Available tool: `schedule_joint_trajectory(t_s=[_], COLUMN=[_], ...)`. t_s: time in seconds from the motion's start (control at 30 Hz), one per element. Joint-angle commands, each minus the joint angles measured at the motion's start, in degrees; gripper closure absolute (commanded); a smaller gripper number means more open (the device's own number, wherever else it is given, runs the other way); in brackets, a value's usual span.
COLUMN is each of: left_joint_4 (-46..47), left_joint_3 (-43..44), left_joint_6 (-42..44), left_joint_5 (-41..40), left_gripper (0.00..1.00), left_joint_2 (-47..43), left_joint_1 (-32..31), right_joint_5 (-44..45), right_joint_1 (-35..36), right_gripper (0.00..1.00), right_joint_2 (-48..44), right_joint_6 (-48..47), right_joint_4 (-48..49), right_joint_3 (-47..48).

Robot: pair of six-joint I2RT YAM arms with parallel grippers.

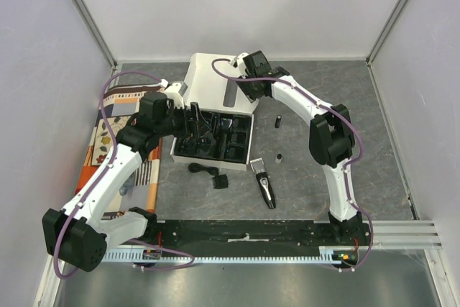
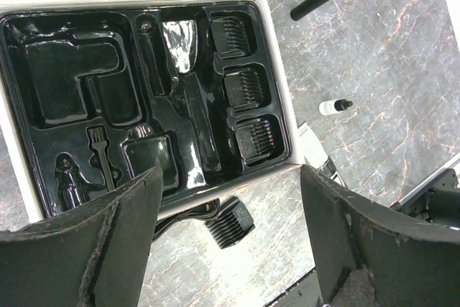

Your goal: Sort the hair-cutting tools

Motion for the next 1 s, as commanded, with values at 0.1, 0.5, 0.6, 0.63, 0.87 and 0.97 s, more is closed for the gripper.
schedule_joint_trajectory(t_s=[0.1, 0.5, 0.6, 0.63, 0.87, 0.97], left_joint_4=[2.47, 2.56, 2.56, 2.56, 2.56, 2.56], left_joint_3=[0.08, 0.08, 0.0, 0.17, 0.08, 0.08], left_joint_6=[-1.72, -1.89, -1.98, -1.98, -1.98, -2.07], left_joint_5=[2.47, 2.56, 2.47, 2.65, 2.65, 2.65], left_gripper=[0.17, 0.17, 0.17, 0.17, 0.17, 0.17], left_joint_2=[-0.36, 0.17, 0.17, 0.17, 0.26, 0.17], left_joint_1=[0.3, 0.47, 0.39, 0.47, 0.56, 0.56], right_joint_5=[0.08, 13.88, 13.28, 13.01, 8.18, 3.61], right_joint_1=[0.39, -1.01, -1.9, -2.07, -2.07, -1.72], right_gripper=[0.37, 0.91, 1.0, 1.0, 1.0, 1.0], right_joint_2=[-5.76, -14.02, -13.24, -12.36, -8.14, -6.65], right_joint_6=[5.54, 19.96, 21.9, 21.99, 23.92, 24.54], right_joint_4=[3.16, 7.3, 7.3, 7.3, 7.38, 7.3], right_joint_3=[-0.71, -12.67, -13.99, -14.16, -12.24, -10.65])
